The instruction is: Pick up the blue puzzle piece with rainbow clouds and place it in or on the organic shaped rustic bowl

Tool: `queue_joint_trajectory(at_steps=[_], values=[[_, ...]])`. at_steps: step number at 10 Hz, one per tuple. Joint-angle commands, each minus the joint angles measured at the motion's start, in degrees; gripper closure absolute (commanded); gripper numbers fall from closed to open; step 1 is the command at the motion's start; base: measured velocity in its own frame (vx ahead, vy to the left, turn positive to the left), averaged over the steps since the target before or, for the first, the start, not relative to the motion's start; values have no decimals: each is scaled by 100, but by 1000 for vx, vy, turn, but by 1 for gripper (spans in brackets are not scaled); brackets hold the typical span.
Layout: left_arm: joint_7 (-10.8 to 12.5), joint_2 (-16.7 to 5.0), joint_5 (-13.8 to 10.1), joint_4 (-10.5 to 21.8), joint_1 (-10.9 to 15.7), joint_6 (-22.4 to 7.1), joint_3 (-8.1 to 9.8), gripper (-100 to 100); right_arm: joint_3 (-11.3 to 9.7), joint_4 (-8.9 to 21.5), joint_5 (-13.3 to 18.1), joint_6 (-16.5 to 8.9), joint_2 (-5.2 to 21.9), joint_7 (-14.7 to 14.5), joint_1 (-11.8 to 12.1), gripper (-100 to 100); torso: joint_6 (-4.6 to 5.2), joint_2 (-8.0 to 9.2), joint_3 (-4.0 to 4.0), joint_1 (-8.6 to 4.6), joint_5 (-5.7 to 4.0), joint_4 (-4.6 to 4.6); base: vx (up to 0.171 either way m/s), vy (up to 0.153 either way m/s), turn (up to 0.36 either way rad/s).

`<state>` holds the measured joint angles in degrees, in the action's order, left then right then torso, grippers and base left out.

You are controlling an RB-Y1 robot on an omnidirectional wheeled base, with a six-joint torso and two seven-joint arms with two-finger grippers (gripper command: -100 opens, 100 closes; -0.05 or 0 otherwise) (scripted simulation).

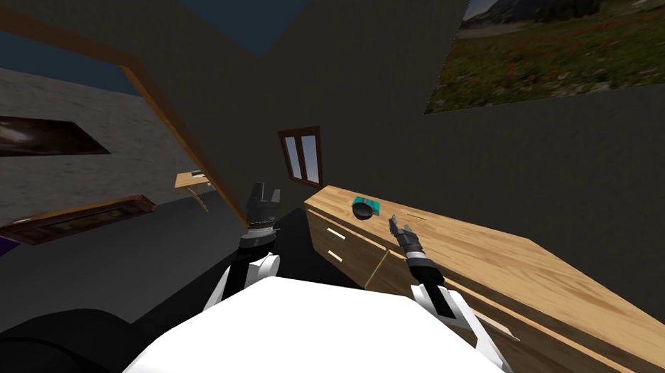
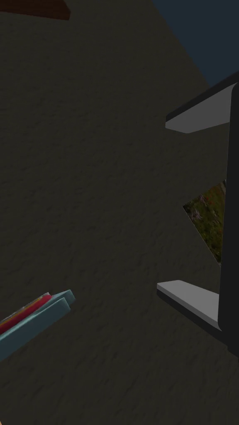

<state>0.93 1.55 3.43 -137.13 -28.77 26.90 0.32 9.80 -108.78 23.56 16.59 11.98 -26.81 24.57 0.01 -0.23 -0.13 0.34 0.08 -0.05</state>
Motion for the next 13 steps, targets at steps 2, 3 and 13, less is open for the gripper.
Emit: queue_joint_trajectory(at_steps=[2,3,13], values=[[0,0,0,0,0,0,0,0,170,361,184,-155,69,-257,-90,-100,-1,-7,-4,-3,-1,-1,89,90,-98],[0,0,0,0,0,0,0,0,284,551,303,-305,143,-408,-134,-100,-1,-14,-8,-1,0,-3,131,137,-204],[0,-1,0,0,0,0,1,0,477,1490,630,-661,415,-972,-727,-100,1,19,10,-35,-8,4,65,96,-120]])
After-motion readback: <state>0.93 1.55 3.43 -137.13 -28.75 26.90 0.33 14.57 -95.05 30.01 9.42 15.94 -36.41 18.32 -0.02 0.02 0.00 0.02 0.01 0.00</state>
